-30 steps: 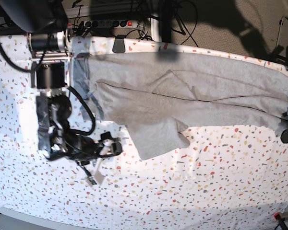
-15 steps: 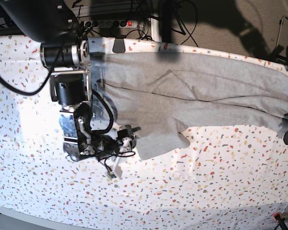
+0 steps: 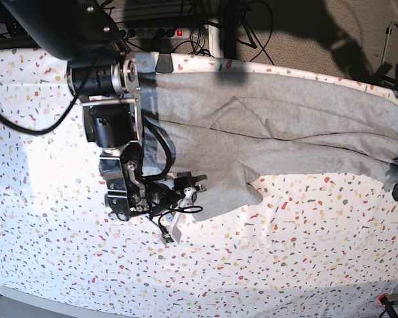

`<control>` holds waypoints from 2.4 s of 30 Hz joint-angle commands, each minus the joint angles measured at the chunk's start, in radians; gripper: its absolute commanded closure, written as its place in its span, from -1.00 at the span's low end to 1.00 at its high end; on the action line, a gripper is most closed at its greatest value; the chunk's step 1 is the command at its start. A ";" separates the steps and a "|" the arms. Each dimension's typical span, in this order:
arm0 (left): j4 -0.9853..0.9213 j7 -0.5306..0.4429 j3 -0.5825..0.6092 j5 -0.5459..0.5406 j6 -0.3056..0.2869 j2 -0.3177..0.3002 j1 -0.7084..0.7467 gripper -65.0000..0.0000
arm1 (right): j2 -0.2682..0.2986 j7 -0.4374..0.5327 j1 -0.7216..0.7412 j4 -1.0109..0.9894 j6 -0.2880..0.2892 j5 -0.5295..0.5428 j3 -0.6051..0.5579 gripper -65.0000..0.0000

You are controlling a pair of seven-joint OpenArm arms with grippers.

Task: Fold the T-shirt properly
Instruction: 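Grasp the shirt end with the right gripper and fold it toward the left gripper, then lower the folded end onto the shirt and open the right gripper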

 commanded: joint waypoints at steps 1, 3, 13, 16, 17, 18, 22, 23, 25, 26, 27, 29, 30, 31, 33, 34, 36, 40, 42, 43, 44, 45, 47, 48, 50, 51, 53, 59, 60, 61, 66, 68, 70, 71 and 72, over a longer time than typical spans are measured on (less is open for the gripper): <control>0.017 -0.018 -0.005 -0.019 -0.010 -0.026 -0.025 0.22 | -0.005 -0.017 0.019 0.001 0.006 -0.003 0.000 0.38; 0.017 -0.018 -0.005 -0.019 -0.010 -0.026 -0.025 0.22 | -0.006 -0.024 0.016 0.001 0.006 -0.002 0.000 0.58; 0.017 -0.019 -0.005 -0.019 -0.010 -0.026 -0.025 0.22 | -0.012 -0.028 0.027 0.002 0.011 -0.035 0.000 1.00; 0.017 -0.019 -0.005 -0.019 -0.010 -0.026 -0.025 0.22 | -0.023 -0.053 0.056 0.003 0.012 -0.036 0.000 1.00; 0.017 -0.018 -0.005 -0.019 -0.010 -0.026 -0.024 0.22 | -0.029 -0.070 0.065 0.009 0.023 -0.036 0.000 1.00; 0.017 -0.018 -0.005 -0.019 -0.010 -0.026 -0.024 0.22 | -0.040 -0.097 0.071 0.018 0.036 -0.042 0.000 1.00; 0.017 -0.018 -0.005 -0.019 -0.010 -0.026 -0.024 0.22 | -0.079 -0.159 0.074 0.087 0.036 -0.076 -0.003 1.00; 0.017 -0.018 -0.005 -0.019 -0.010 -0.026 -0.024 0.22 | -0.086 -0.163 0.074 0.102 0.036 -0.076 -0.010 1.00; 0.017 -0.014 -0.005 -0.018 -0.010 -0.026 -0.024 0.22 | -0.095 -0.180 0.073 0.134 0.036 -0.076 -0.035 1.00; 0.017 -0.014 -0.005 -0.018 -0.010 -0.026 -0.024 0.22 | -0.098 -0.193 0.071 0.150 0.036 -0.076 -0.055 1.00; 0.017 -0.014 -0.005 -0.018 -0.010 -0.026 -0.024 0.22 | -0.100 -0.206 0.069 0.166 0.036 -0.076 -0.078 1.00; 0.017 -0.015 -0.005 -0.019 -0.010 -0.026 -0.024 0.22 | -0.100 -0.222 0.061 0.196 0.036 -0.076 -0.133 1.00; 0.017 -0.015 -0.005 -0.019 -0.010 -0.026 -0.024 0.22 | -0.100 -0.231 0.055 0.213 0.036 -0.076 -0.160 1.00; 0.017 -0.014 -0.005 -0.018 -0.010 -0.026 -0.024 0.22 | -0.100 -0.240 0.047 0.232 0.036 -0.076 -0.188 1.00; 0.017 -0.014 -0.005 -0.018 -0.010 -0.026 -0.024 0.22 | -0.102 -0.261 0.023 0.270 0.036 -0.069 -0.243 1.00; 0.017 -0.015 -0.005 -0.018 -0.010 -0.026 -0.024 0.22 | -0.103 -0.263 0.006 0.289 0.036 -0.069 -0.272 1.00; 0.017 -0.015 -0.005 -0.018 -0.010 -0.026 -0.024 0.22 | -0.103 -0.271 -0.031 0.338 0.026 -0.069 -0.328 1.00; 0.017 -0.015 -0.005 -0.019 -0.010 -0.026 -0.024 0.22 | -0.102 -0.288 -0.117 0.468 -0.002 -0.073 -0.406 1.00; 0.017 -0.014 -0.005 -0.018 -0.010 -0.026 -0.023 0.22 | -0.102 -0.293 -0.164 0.547 -0.017 -0.072 -0.425 1.00; 0.017 -0.015 -0.005 -0.019 -0.010 -0.026 -0.022 0.22 | -0.102 -0.293 -0.188 0.588 -0.026 -0.072 -0.428 1.00; 0.017 -0.014 -0.005 -0.018 -0.010 -0.026 -0.022 0.22 | -0.102 -0.293 -0.213 0.628 -0.035 -0.068 -0.430 1.00; 0.017 -0.014 -0.005 -0.018 -0.010 -0.026 -0.022 0.22 | -0.102 -0.293 -0.236 0.667 -0.035 -0.056 -0.430 1.00; 0.017 -0.014 -0.005 -0.018 -0.010 -0.026 -0.022 0.22 | -0.102 -0.303 -0.282 0.734 -0.035 -0.016 -0.430 1.00; 0.017 -0.014 -0.005 -0.019 -0.010 -0.026 -0.022 0.22 | -0.102 -0.309 -0.304 0.763 -0.035 0.006 -0.431 1.00; 0.017 -0.014 -0.005 -0.019 -0.010 -0.026 -0.022 0.22 | -0.102 -0.312 -0.350 0.809 -0.035 0.015 -0.434 1.00; 0.017 -0.014 -0.005 -0.019 -0.010 -0.026 -0.022 0.22 | -0.102 -0.312 -0.372 0.826 -0.035 0.015 -0.434 1.00; 0.017 -0.014 -0.005 -0.018 -0.010 -0.026 -0.022 0.22 | -0.101 -0.312 -0.412 0.845 -0.034 0.014 -0.440 1.00; 0.017 -0.014 -0.005 -0.019 -0.010 -0.026 -0.022 0.22 | -0.102 -0.311 -0.503 0.855 -0.031 0.009 -0.496 1.00; 0.017 -0.014 -0.005 -0.019 -0.010 -0.026 -0.022 0.22 | -0.102 -0.311 -0.514 0.855 -0.030 0.003 -0.509 1.00; 0.017 -0.014 -0.005 -0.019 -0.010 -0.026 -0.022 0.22 | -0.102 -0.311 -0.522 0.855 -0.030 0.002 -0.521 1.00; 0.017 -0.010 -0.005 -0.018 -0.010 -0.026 -0.022 0.22 | -0.102 -0.312 -0.535 0.859 -0.030 0.003 -0.552 1.00; 0.017 -0.007 -0.005 -0.019 -0.010 -0.026 -0.022 0.22 | -0.102 -0.312 -0.535 0.867 -0.031 0.003 -0.551 1.00; 0.017 -0.007 -0.005 -0.018 -0.010 -0.026 -0.022 0.22 | -0.102 -0.312 -0.535 0.877 -0.031 0.008 -0.551 1.00; 0.017 -0.007 -0.005 -0.018 -0.010 -0.026 -0.022 0.22 | -0.102 -0.313 -0.535 0.882 -0.031 0.011 -0.551 1.00; 0.017 -0.007 -0.005 -0.018 -0.010 -0.026 -0.022 0.22 | -0.102 -0.318 -0.536 0.888 -0.031 0.015 -0.551 1.00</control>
